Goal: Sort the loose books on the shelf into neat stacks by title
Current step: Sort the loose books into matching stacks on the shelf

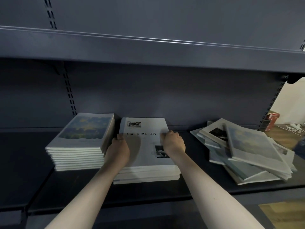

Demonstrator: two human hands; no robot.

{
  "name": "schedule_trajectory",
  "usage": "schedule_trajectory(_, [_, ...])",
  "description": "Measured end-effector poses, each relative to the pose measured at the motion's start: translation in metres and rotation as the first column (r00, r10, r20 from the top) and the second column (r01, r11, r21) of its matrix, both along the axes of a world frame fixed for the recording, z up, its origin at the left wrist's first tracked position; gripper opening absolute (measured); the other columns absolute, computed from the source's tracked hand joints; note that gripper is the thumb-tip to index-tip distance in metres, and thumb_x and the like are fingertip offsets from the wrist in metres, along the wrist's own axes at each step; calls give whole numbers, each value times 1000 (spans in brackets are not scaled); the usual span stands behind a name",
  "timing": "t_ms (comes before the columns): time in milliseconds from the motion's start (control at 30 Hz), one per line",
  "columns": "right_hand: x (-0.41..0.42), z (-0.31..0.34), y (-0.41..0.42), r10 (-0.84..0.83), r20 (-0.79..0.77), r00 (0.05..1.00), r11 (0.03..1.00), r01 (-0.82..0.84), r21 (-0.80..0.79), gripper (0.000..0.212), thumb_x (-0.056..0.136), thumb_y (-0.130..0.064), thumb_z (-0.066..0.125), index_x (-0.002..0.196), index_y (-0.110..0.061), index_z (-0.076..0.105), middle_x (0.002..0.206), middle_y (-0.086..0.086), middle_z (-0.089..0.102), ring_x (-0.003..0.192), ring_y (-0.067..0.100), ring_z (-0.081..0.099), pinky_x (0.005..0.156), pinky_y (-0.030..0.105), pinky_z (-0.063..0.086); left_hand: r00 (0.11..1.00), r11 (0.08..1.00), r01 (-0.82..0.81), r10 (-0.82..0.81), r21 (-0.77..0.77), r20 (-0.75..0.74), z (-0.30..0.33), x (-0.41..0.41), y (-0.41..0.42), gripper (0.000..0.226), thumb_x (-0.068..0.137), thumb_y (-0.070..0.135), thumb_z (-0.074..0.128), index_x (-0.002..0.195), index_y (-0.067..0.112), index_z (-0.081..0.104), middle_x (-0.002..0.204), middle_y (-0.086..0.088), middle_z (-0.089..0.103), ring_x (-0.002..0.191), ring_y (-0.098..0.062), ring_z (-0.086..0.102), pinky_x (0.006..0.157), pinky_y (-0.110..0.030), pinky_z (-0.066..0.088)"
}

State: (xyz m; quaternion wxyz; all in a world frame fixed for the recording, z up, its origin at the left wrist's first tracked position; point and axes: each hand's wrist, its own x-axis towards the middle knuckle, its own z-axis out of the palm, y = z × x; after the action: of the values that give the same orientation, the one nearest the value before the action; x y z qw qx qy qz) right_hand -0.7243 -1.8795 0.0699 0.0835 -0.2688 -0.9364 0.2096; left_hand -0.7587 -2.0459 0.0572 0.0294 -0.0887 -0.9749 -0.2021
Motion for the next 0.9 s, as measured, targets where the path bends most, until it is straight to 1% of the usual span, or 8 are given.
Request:
schedule_trajectory(167, [1, 1, -1, 2, 14, 1000, 1000, -2, 1, 40, 103, -22, 29, 132, 0, 45, 133, 18, 48, 120, 31, 48, 92, 35, 43, 999, 1000, -14, 14, -10, -36, -1, 1, -1, 41, 96, 2, 31, 137, -1, 36, 130, -23, 50, 116, -37, 54, 88, -43, 46])
schedule_trajectory(267, [3, 2, 1, 4, 14, 1000, 1000, -4, -21, 42, 103, -27, 29, 131, 0, 47, 130, 17, 51, 118, 31, 51, 88, 37, 45, 998, 999, -16, 14, -43, -57, 0, 3, -2, 36, 95, 0, 34, 130, -1, 43, 127, -20, 52, 113, -35, 56, 85, -40, 46])
schedule_trajectory(367, [6, 3, 4, 20, 25, 999, 1000, -20, 2, 43, 103, -30, 30, 127, -1, 51, 125, 15, 56, 113, 30, 56, 86, 37, 49, 998, 997, -19, 15, -76, -54, 4, 6, -2, 33, 94, -2, 37, 124, -3, 48, 126, -20, 53, 112, -34, 55, 85, -39, 47])
schedule_trajectory(467, [12, 5, 8, 43, 18, 999, 996, -45, 82, 43, 101, -32, 32, 126, -3, 52, 126, 15, 55, 114, 29, 54, 90, 37, 48, 999, 996, -23, 19, -89, -51, 10, 9, 0, 32, 94, 1, 37, 125, -2, 47, 126, -19, 53, 115, -34, 53, 87, -41, 47])
schedule_trajectory(567, [20, 11, 16, 59, 5, 998, 984, -59, 168, 44, 100, -34, 34, 126, -4, 53, 129, 15, 51, 118, 30, 49, 95, 38, 44, 998, 997, -16, 11, -81, -58, 17, 15, 8, 36, 95, 6, 37, 130, -1, 42, 133, -19, 47, 121, -34, 49, 91, -41, 45])
schedule_trajectory(700, [30, 19, 34, 52, -23, 998, 971, -45, 236, 45, 100, -38, 37, 126, -6, 54, 131, 15, 49, 121, 30, 46, 99, 39, 41, 997, 1000, 6, -7, -23, -80, 25, 20, 21, 41, 100, 20, 34, 136, 1, 36, 140, -17, 40, 128, -32, 42, 95, -41, 44])
schedule_trajectory(800, [37, 27, 48, 20, -24, 1000, 958, -13, 285, 48, 100, -40, 37, 130, -6, 51, 132, 14, 47, 123, 30, 44, 102, 39, 39, 988, 998, 65, -66, -12, -140, 31, 22, 34, 44, 100, 26, 35, 136, 0, 38, 140, -18, 40, 130, -31, 39, 101, -38, 39])
schedule_trajectory(900, [47, 33, 67, -14, -24, 1000, 956, 21, 294, 50, 100, -41, 36, 132, -5, 50, 134, 14, 46, 126, 30, 42, 103, 38, 36, 985, 995, 95, -88, 42, -146, 39, 26, 52, 43, 99, 29, 37, 129, -2, 43, 137, -18, 43, 128, -32, 39, 102, -38, 37])
